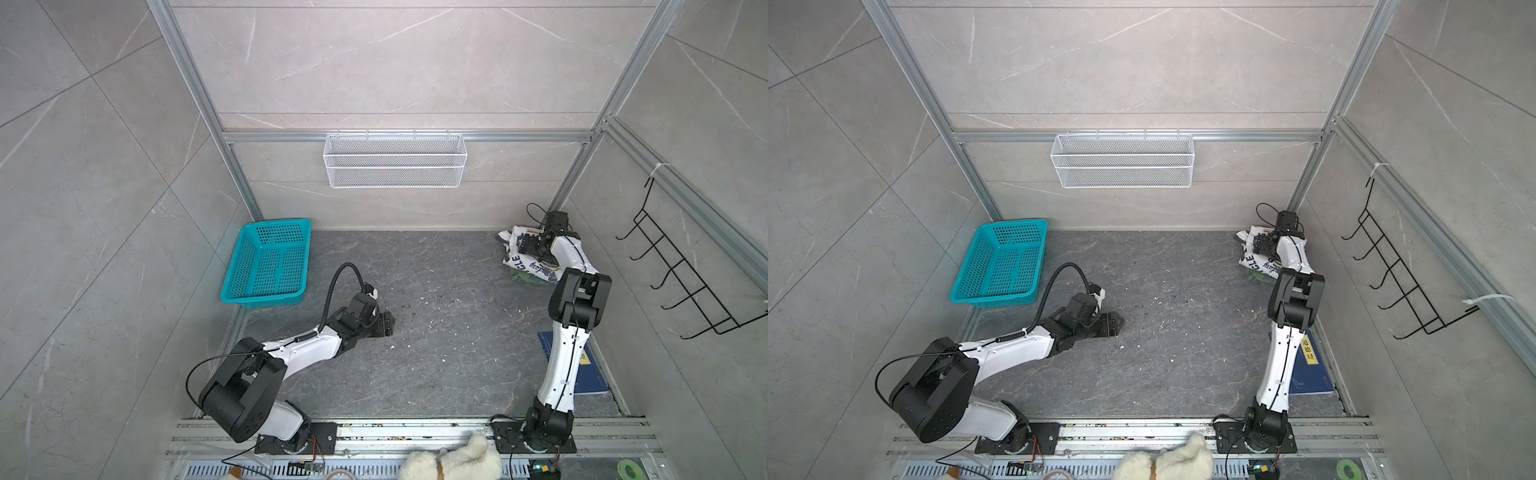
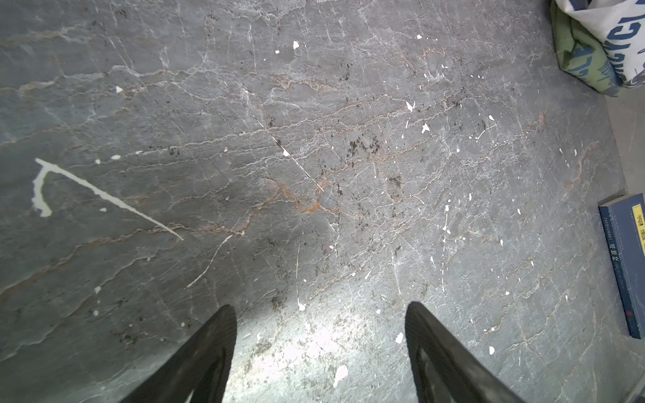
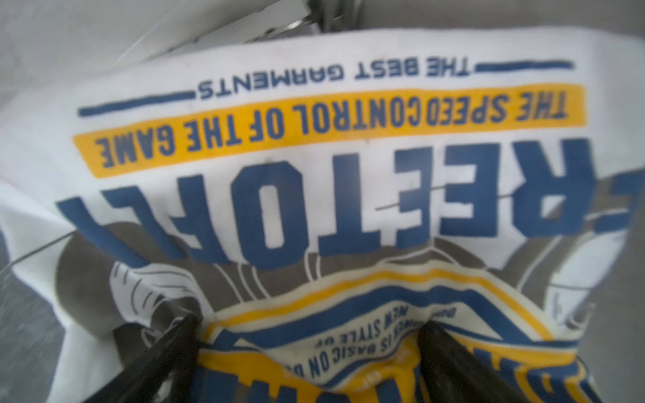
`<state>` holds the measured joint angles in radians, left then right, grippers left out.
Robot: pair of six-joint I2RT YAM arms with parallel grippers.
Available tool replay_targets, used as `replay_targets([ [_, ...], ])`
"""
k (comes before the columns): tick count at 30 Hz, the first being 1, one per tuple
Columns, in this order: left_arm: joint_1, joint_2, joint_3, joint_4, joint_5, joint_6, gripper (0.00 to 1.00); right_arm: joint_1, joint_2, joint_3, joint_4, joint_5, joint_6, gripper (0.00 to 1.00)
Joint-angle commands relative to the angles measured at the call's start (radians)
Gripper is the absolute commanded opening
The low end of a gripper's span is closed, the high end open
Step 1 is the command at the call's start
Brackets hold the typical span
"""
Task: Fold and stack tank tops
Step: Move several tank tops to the top-right of the table, then reset both arms
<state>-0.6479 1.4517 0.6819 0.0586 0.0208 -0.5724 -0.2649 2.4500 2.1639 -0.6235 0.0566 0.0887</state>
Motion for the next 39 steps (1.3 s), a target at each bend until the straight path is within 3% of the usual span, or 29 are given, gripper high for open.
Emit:
replay_targets([
  [1,-0.007,-0.027,0.001,0.041,-0.025,0.025,0.78,0.063,-0.010,0.006,-0.087,-0.102,-0.073,1.00],
  [7,-0.007,-0.062,-0.006,0.023,-0.045,0.037,0.78,0.095,-0.048,-0.036,-0.073,-0.098,-0.084,1.00],
  [18,-0.007,-0.134,-0.016,-0.028,-0.083,0.057,0.78,0.074,-0.392,-0.511,0.420,-0.261,0.034,1.00],
  [23,-0.006,-0.177,-0.022,-0.052,-0.120,0.072,0.79,0.072,-0.534,-0.739,0.641,-0.273,0.057,1.00],
  [27,-0.007,-0.262,-0.037,-0.099,-0.270,0.101,0.84,0.071,-0.682,-0.933,0.769,-0.246,0.086,1.00],
  [29,-0.007,-0.323,-0.064,-0.089,-0.352,0.128,0.99,0.073,-0.767,-1.051,0.837,-0.231,0.111,1.00],
  [34,-0.005,-0.488,-0.160,0.005,-0.580,0.248,1.00,0.082,-0.958,-1.275,0.917,-0.253,0.176,0.99],
  [39,0.026,-0.588,-0.271,0.195,-0.825,0.472,1.00,0.188,-1.127,-1.526,1.012,-0.093,0.087,0.99],
])
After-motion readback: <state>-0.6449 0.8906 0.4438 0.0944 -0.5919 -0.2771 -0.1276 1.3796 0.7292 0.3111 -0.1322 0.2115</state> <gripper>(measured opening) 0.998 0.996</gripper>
